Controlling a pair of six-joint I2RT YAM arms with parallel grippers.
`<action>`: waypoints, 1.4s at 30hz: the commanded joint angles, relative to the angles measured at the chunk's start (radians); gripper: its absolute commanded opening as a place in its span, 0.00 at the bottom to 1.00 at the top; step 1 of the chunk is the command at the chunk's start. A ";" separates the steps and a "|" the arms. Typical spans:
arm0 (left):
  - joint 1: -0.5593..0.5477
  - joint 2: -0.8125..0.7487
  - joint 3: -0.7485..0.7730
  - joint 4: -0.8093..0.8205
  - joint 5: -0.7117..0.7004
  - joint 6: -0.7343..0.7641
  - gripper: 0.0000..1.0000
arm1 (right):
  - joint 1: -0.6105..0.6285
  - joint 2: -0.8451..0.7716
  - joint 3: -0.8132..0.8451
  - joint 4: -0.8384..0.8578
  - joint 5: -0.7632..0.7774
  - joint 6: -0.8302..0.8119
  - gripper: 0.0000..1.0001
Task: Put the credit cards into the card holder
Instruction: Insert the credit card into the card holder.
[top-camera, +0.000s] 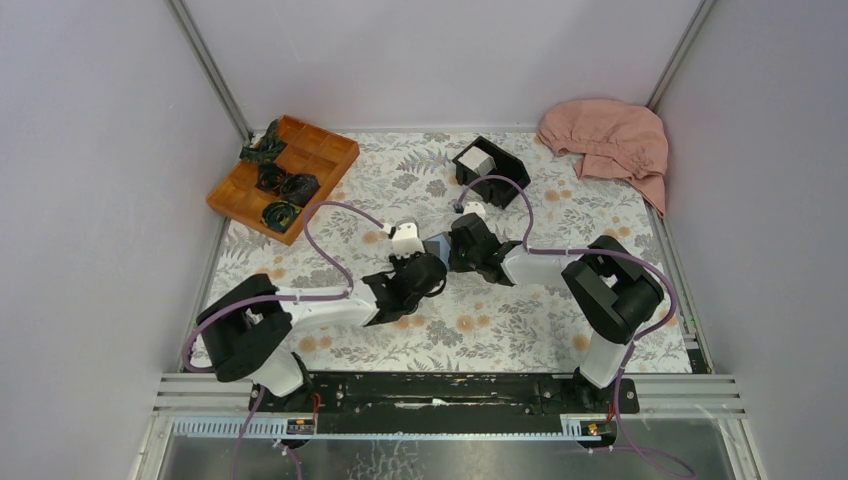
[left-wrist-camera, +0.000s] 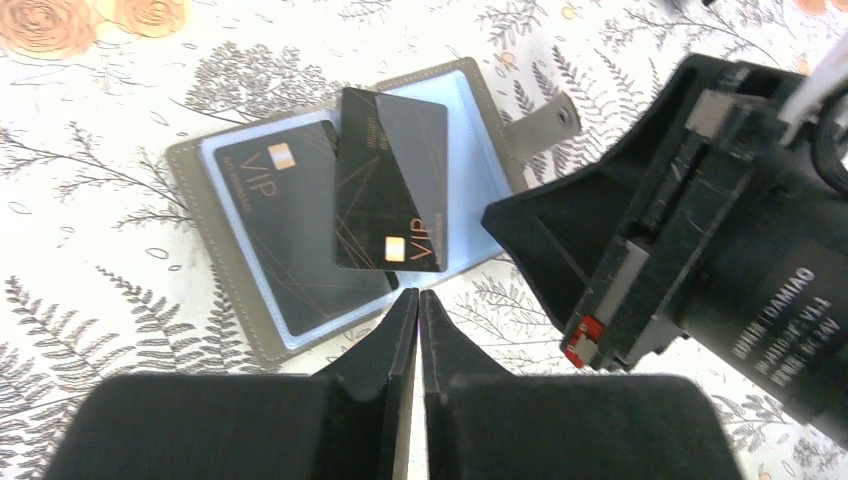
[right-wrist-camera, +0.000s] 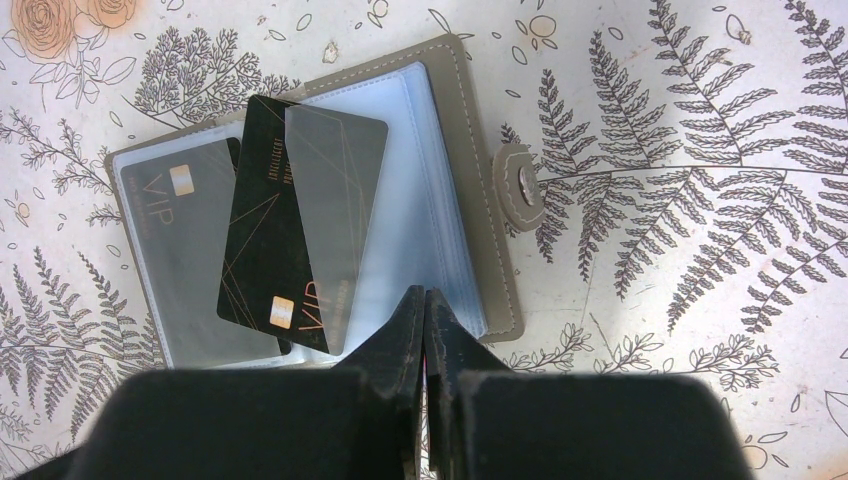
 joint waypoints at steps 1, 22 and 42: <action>0.036 -0.010 -0.034 0.019 -0.057 0.011 0.08 | 0.011 0.035 -0.005 -0.109 -0.004 -0.011 0.00; 0.145 0.096 -0.065 0.158 0.055 0.050 0.00 | 0.012 0.042 0.013 -0.124 -0.002 -0.023 0.00; 0.145 0.135 -0.053 0.195 0.111 0.037 0.00 | 0.011 0.045 0.010 -0.117 -0.011 -0.018 0.00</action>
